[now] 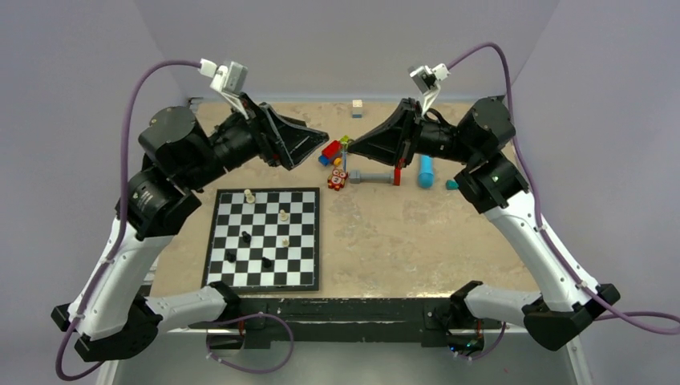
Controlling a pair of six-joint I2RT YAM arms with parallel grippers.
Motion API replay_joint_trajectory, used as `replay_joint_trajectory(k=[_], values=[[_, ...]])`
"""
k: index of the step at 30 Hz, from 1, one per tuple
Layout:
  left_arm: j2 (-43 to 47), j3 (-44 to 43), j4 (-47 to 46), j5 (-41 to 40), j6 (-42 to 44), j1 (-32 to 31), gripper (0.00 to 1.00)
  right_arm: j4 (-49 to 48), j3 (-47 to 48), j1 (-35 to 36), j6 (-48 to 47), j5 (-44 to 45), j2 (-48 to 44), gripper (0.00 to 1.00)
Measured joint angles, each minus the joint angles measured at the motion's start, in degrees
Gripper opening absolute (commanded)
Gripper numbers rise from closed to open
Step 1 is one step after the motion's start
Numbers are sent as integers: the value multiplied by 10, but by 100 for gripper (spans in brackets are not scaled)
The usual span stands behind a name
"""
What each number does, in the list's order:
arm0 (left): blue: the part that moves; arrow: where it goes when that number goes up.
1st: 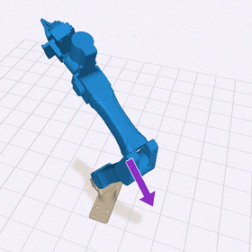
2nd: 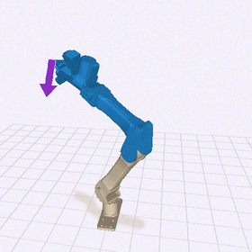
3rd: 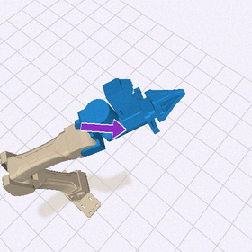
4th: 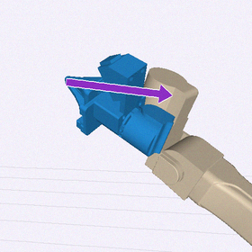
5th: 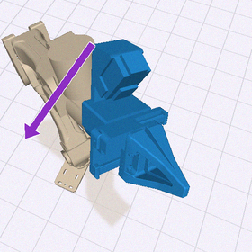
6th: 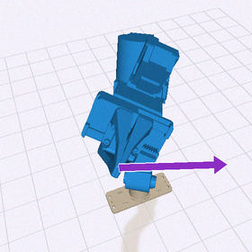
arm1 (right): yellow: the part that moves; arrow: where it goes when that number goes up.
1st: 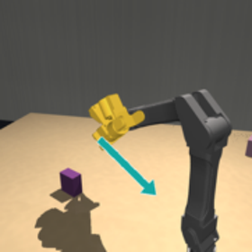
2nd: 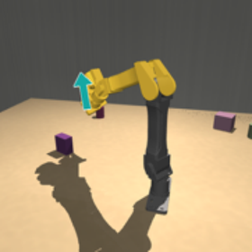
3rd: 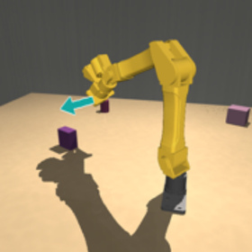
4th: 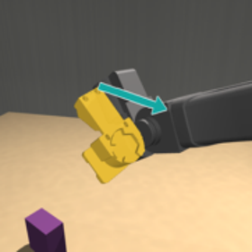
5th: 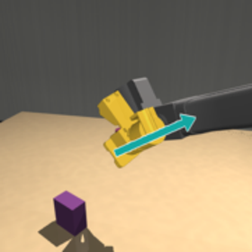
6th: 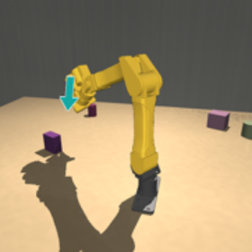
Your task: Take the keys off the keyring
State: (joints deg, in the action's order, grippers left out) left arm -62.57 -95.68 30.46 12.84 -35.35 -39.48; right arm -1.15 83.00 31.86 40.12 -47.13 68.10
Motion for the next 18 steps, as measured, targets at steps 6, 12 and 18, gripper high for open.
replay_joint_trajectory(k=[6,12,18], values=[[-30,-129,94,22,97,5,82,160,12,0,-109,-3,-19,0],[-96,-239,201,134,186,9,74,329,54,0,-209,-3,-12,0],[-149,-219,250,240,215,9,67,362,49,0,-223,-27,-29,0]])
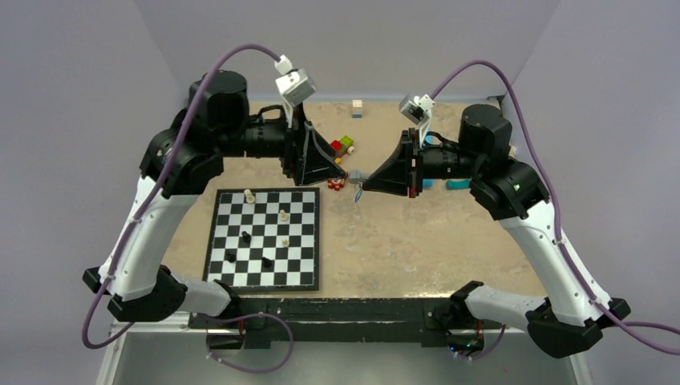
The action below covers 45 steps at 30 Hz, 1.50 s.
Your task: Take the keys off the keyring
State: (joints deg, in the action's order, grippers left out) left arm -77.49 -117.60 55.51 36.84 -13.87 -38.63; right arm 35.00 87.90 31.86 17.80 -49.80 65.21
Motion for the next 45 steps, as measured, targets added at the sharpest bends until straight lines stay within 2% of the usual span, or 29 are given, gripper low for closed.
replay_joint_trajectory(k=[9,15,28,40,45], values=[[-26,22,-10,114,-11,0,57,-56,-11,0,42,-40,-18,0],[-25,41,-40,155,-31,0,53,-70,-11,0,55,-40,-13,0],[-11,116,-122,169,-81,0,38,-108,-11,0,82,-40,-11,0],[5,126,-156,166,-93,0,13,-125,-11,0,95,-42,-11,0],[9,138,-175,165,-101,0,12,-139,-12,0,106,-51,-11,0]])
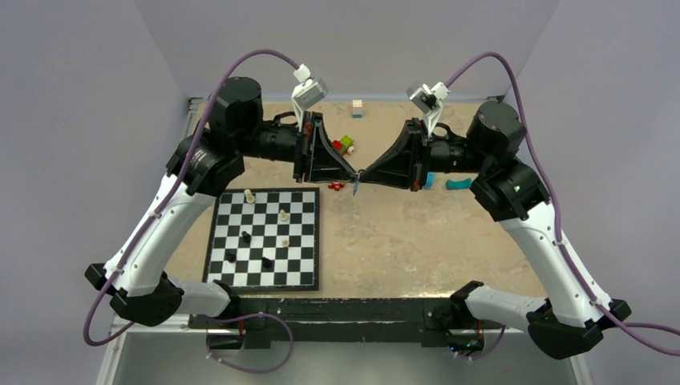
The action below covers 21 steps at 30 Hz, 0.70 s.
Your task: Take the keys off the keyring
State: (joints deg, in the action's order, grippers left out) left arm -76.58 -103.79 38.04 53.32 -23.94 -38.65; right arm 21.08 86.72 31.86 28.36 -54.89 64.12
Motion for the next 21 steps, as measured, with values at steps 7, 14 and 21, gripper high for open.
replay_joint_trajectory(k=[7,14,21], values=[[8,13,-26,-2,-17,0,0,-29,-5,0,17,-3,2,0],[21,32,-57,-20,-43,0,0,-50,-7,0,25,-1,4,0],[33,43,-80,-56,-71,0,0,-90,-20,-1,42,16,1,0]])
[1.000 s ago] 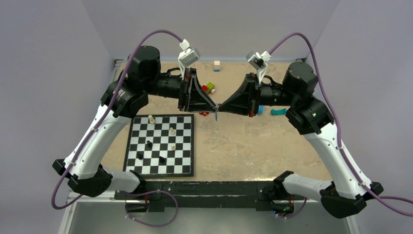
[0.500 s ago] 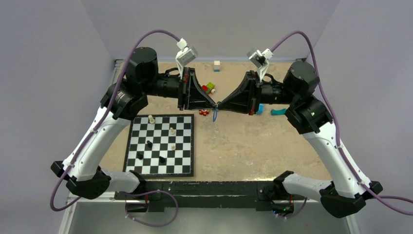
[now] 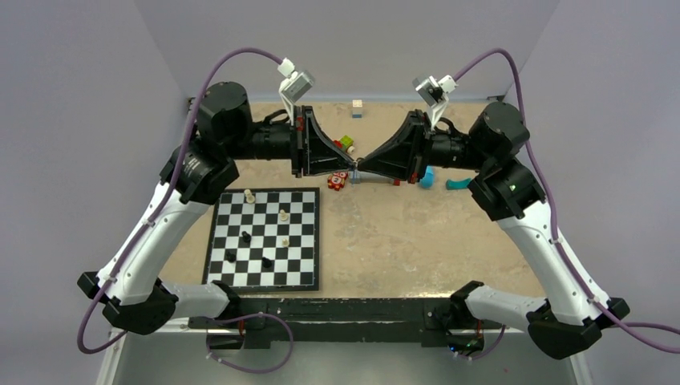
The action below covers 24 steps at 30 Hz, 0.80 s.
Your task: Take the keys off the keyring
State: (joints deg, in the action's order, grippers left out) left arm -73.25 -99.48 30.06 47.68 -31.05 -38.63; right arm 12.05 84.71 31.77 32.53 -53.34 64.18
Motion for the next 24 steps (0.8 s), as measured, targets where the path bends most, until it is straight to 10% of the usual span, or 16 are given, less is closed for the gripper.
replay_joint_trajectory(k=[24], values=[[35,26,-116,-143,-89,-4,0,-138,21,-6,51,45,35,0]])
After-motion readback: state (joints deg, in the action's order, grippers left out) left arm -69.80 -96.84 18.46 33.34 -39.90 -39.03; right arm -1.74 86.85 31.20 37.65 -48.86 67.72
